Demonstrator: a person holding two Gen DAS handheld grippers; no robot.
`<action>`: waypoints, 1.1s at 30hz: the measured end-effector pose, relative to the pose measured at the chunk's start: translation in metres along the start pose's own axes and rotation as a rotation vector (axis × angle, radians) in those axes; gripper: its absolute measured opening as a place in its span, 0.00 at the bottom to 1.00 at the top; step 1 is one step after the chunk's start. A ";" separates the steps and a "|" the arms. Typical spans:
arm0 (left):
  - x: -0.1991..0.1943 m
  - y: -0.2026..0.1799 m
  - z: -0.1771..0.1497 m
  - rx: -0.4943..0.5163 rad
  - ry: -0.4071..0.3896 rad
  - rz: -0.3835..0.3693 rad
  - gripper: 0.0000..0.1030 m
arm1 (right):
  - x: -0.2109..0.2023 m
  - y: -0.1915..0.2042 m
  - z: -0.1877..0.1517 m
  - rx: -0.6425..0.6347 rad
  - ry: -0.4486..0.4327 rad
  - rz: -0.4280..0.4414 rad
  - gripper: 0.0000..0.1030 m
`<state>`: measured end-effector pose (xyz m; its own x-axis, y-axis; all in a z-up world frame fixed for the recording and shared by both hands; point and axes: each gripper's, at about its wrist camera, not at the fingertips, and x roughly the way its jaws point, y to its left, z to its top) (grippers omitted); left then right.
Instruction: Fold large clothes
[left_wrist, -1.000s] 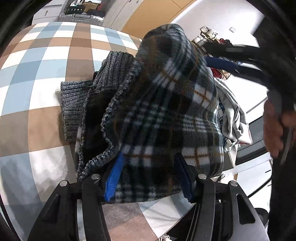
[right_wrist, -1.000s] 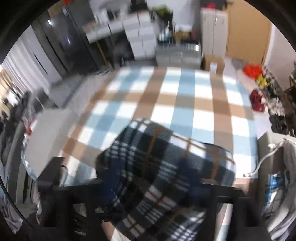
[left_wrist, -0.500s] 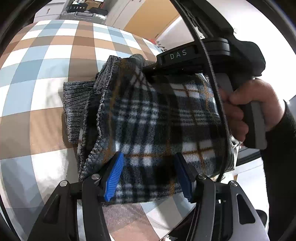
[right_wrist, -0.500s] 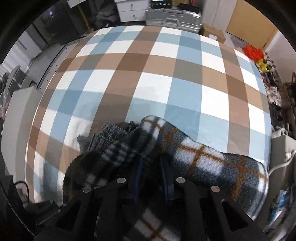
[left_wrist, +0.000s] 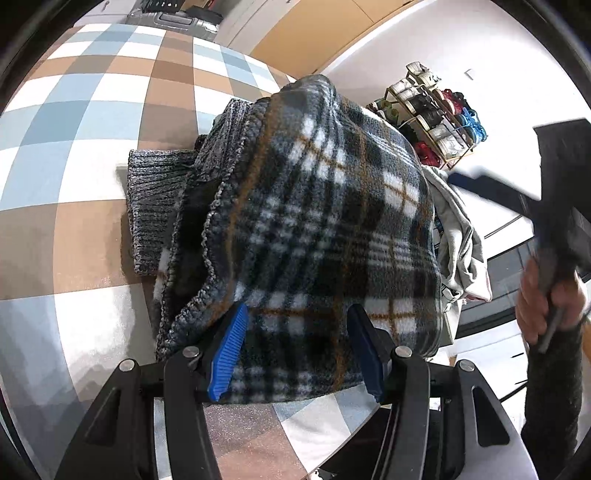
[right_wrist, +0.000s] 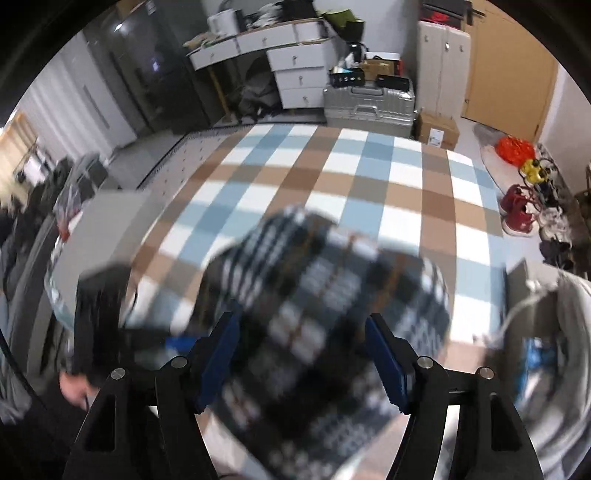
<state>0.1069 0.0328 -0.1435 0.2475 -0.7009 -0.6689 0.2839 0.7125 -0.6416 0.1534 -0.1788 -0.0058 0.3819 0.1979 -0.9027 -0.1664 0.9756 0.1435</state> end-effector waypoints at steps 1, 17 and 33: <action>-0.001 -0.001 0.000 0.006 -0.003 0.008 0.50 | 0.000 0.002 -0.009 -0.014 0.016 0.005 0.70; 0.003 0.010 0.000 -0.052 0.002 -0.034 0.50 | 0.071 0.006 -0.062 0.039 0.116 0.217 0.84; 0.004 0.010 0.000 -0.049 0.003 -0.035 0.50 | 0.066 -0.031 -0.111 0.362 0.234 0.420 0.10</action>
<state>0.1113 0.0370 -0.1528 0.2350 -0.7253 -0.6471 0.2470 0.6884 -0.6820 0.0825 -0.2067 -0.1146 0.1334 0.5875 -0.7981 0.0760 0.7969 0.5993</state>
